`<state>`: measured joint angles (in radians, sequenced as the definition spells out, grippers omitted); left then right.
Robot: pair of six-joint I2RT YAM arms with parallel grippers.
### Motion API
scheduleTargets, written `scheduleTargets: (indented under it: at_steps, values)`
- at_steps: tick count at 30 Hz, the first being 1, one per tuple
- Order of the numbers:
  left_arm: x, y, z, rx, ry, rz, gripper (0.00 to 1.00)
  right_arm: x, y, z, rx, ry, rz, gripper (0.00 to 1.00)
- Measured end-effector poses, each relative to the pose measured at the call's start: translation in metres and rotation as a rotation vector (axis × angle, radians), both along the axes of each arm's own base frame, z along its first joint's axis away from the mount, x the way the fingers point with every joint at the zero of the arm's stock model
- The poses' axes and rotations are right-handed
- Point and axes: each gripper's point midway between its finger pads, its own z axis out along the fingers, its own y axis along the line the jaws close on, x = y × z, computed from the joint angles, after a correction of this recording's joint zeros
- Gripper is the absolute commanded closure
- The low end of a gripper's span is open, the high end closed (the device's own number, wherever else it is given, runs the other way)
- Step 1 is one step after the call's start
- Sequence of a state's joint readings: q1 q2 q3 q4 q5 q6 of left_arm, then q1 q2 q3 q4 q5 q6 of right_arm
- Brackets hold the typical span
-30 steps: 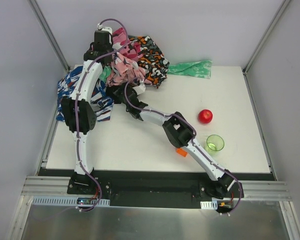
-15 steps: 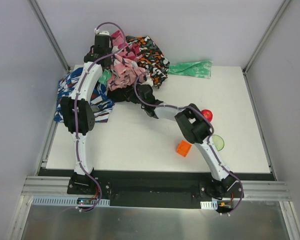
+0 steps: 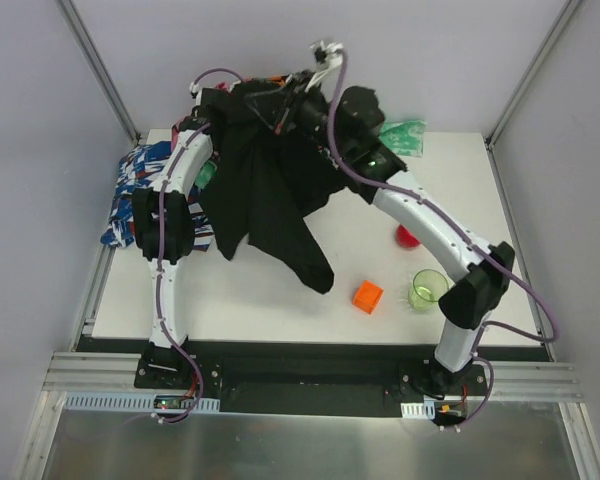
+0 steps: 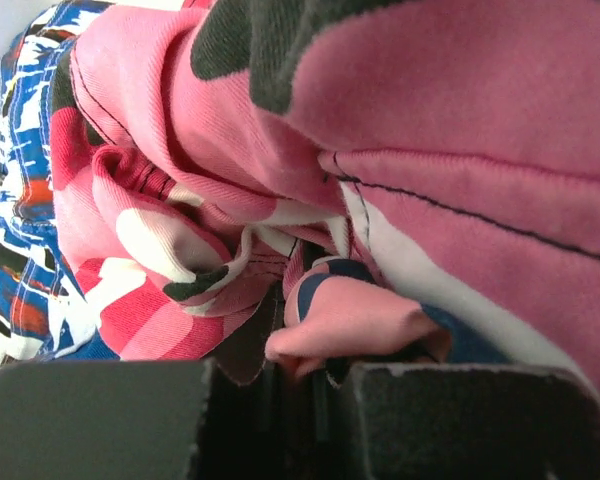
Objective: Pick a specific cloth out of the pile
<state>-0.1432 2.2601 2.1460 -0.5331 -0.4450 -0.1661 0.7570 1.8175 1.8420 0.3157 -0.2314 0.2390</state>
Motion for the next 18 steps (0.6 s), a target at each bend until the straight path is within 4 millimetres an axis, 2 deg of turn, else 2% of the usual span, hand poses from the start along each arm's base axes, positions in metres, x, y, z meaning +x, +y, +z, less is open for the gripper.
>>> scheduleTargets:
  at_steps: [2, 5, 6, 8, 9, 10, 13, 15, 18]
  values:
    - [-0.001, 0.002, -0.006, 0.005, 0.014, 0.013, 1.0, -0.011, -0.018, 0.056, 0.029, -0.108, -0.016, 1.0]
    - [-0.003, 0.003, -0.011, 0.008, 0.028, 0.024, 1.0, -0.024, -0.048, 0.125, 0.063, -0.247, -0.069, 1.0]
    - [-0.003, 0.003, -0.012, 0.008, 0.033, 0.025, 0.96, -0.028, -0.06, 0.144, 0.07, -0.292, -0.098, 1.0]
    - [-0.004, 0.001, -0.014, 0.0, 0.043, 0.017, 0.7, -0.035, -0.084, 0.172, 0.071, -0.362, -0.167, 1.0]
    - [-0.005, -0.001, -0.016, -0.012, 0.051, 0.006, 0.52, -0.037, -0.093, 0.179, 0.068, -0.382, -0.196, 1.0]
    - [-0.007, -0.004, -0.016, -0.023, 0.059, -0.009, 0.38, -0.039, -0.105, 0.185, 0.06, -0.4, -0.231, 1.0]
    - [-0.019, -0.013, -0.018, -0.087, 0.101, -0.066, 0.23, -0.036, -0.136, 0.193, 0.027, -0.422, -0.325, 1.0]
    - [-0.031, -0.02, -0.013, -0.155, 0.116, -0.103, 0.05, -0.025, -0.159, 0.191, -0.001, -0.42, -0.399, 1.0]
    - [-0.059, -0.038, 0.013, -0.277, 0.112, -0.165, 0.01, 0.002, -0.198, 0.18, -0.048, -0.388, -0.524, 1.0]
